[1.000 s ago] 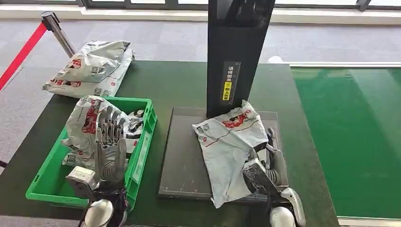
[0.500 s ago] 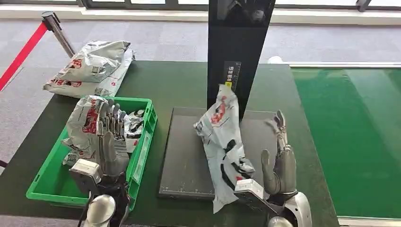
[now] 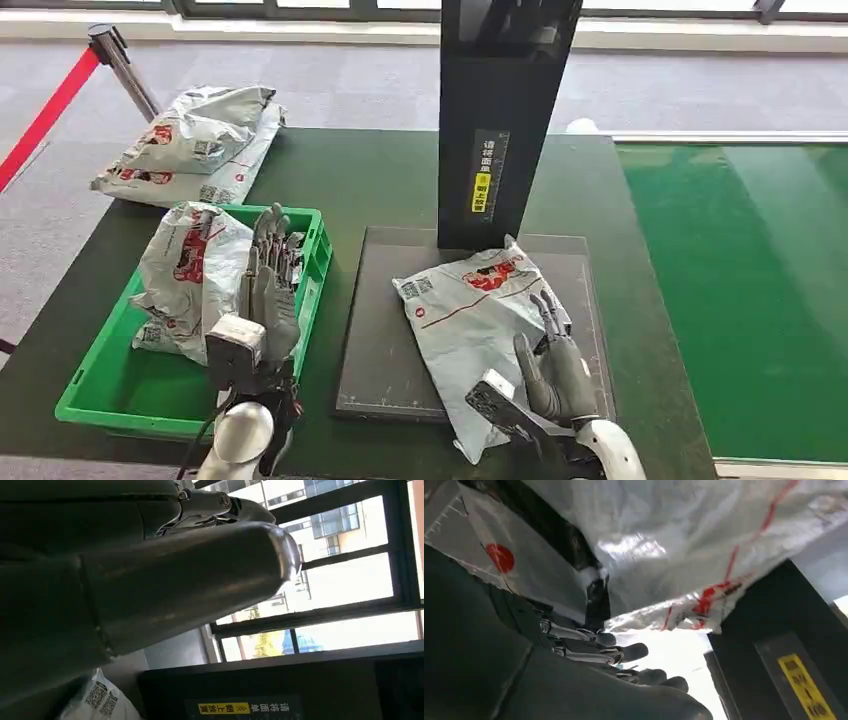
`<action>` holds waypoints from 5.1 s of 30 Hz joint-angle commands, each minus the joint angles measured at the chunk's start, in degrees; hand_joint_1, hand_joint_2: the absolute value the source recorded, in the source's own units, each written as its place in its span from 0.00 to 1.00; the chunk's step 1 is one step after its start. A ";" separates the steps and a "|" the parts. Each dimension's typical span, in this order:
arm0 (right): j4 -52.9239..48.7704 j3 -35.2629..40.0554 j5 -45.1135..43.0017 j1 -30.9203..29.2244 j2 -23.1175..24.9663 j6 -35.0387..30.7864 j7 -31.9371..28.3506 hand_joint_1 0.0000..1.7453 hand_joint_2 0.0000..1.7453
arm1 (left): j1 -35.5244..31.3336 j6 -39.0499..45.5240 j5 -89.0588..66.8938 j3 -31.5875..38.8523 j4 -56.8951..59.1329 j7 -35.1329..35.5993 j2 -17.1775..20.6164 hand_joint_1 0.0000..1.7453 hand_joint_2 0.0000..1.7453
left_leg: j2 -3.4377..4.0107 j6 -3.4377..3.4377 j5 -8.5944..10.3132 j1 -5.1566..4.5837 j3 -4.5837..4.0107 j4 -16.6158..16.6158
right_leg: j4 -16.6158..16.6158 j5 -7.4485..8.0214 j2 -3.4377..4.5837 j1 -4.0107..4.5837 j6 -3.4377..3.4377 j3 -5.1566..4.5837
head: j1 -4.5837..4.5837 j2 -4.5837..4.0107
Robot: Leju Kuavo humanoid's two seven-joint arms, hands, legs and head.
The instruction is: Moved the parcel from conveyor to table for the left to box.
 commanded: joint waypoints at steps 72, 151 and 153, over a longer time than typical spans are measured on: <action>-16.83 -1.96 -23.81 -10.61 0.65 -34.83 -33.00 0.00 0.00 | -31.17 -7.76 -49.25 -36.73 66.02 5.21 -5.09 1.00 1.00 | 0.20 0.18 0.13 -0.08 0.00 -0.10 | -0.16 0.21 0.10 -0.12 0.18 0.62 | 0.00 0.00; -20.81 -1.02 -20.48 -5.39 -0.80 -35.35 -31.01 0.00 0.00 | -32.19 16.19 -66.71 24.41 66.30 21.94 9.08 1.00 1.00 | 0.15 -0.01 0.52 -0.03 0.14 -0.27 | -0.22 0.48 -0.03 -0.01 -0.03 0.17 | 0.00 0.00; -20.81 -1.02 -20.48 -5.39 -0.80 -35.35 -31.01 0.00 0.00 | -32.19 16.19 -66.71 24.41 66.30 21.94 9.08 1.00 1.00 | 0.41 -0.06 0.55 0.00 0.11 -0.30 | -0.26 0.59 0.18 0.04 -0.05 0.07 | 0.00 0.00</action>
